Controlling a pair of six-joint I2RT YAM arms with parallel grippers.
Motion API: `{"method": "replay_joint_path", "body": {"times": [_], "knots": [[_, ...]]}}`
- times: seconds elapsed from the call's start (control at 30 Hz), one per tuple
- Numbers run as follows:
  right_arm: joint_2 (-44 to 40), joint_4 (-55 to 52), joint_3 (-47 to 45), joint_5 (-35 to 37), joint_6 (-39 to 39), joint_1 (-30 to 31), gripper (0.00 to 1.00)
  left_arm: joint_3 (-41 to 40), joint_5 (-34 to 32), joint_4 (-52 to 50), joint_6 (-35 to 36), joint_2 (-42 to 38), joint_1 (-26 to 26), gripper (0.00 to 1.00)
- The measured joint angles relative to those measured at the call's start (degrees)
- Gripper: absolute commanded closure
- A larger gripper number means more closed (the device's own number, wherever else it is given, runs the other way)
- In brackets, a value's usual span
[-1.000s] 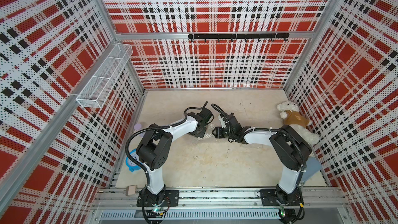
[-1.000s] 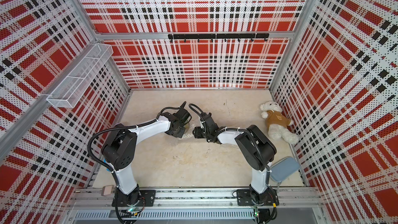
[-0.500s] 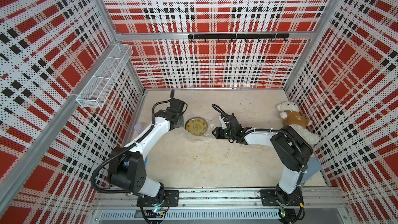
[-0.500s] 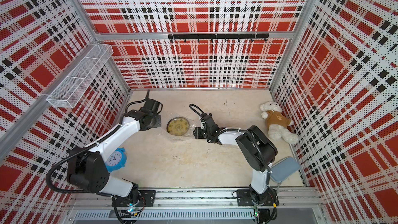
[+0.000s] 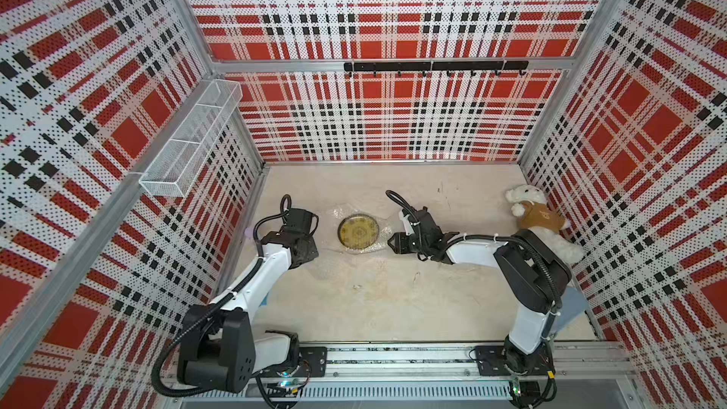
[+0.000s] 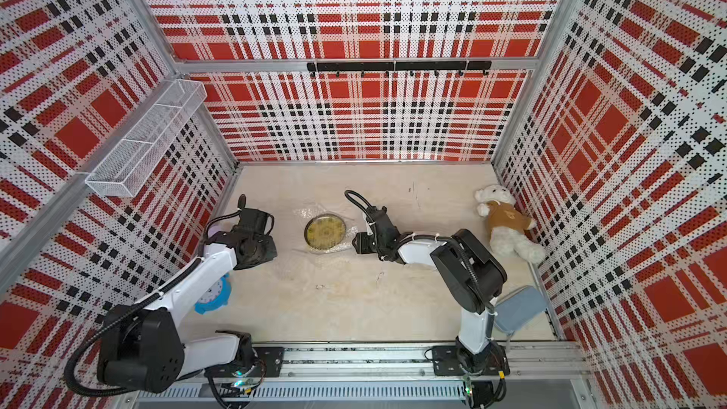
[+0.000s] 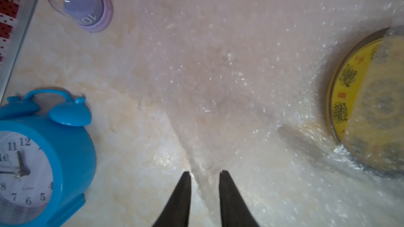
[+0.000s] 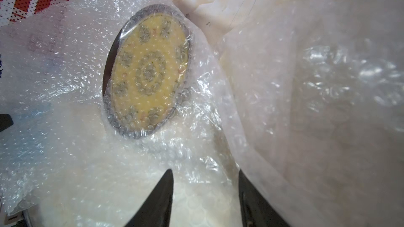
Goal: Unpack dinner plates from bubble wrap
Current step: Unwrap the bubble wrap at the center of the board.
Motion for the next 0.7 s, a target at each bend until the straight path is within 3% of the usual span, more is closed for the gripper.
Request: {"method": "replay_joint_path", "body": {"times": [0.07, 0.27, 0.33, 0.5, 0.7], "knots": [[-0.48, -0.57, 0.00, 0.17, -0.35, 0.00, 0.50, -0.11, 0.31, -0.09, -0.59, -0.92, 0.09, 0.51], [-1.90, -2.10, 0.00, 0.94, -1.29, 0.42, 0.49, 0.59, 1.27, -0.85, -1.51, -5.16, 0.85, 0.13], [-2.34, -2.91, 0.00, 1.49, -1.88, 0.81, 0.49, 2.29, 1.81, -1.33, -1.68, -6.51, 1.27, 0.05], [-3.96, -5.51, 0.79, 3.10, -4.09, 2.32, 0.48, 8.87, 5.42, -1.14, -1.51, -6.75, 1.33, 0.01], [-6.23, -7.63, 4.39, 3.87, -8.66, 4.39, 0.38, 12.00, 9.35, 2.69, -0.83, 0.46, -2.69, 0.00]]}}
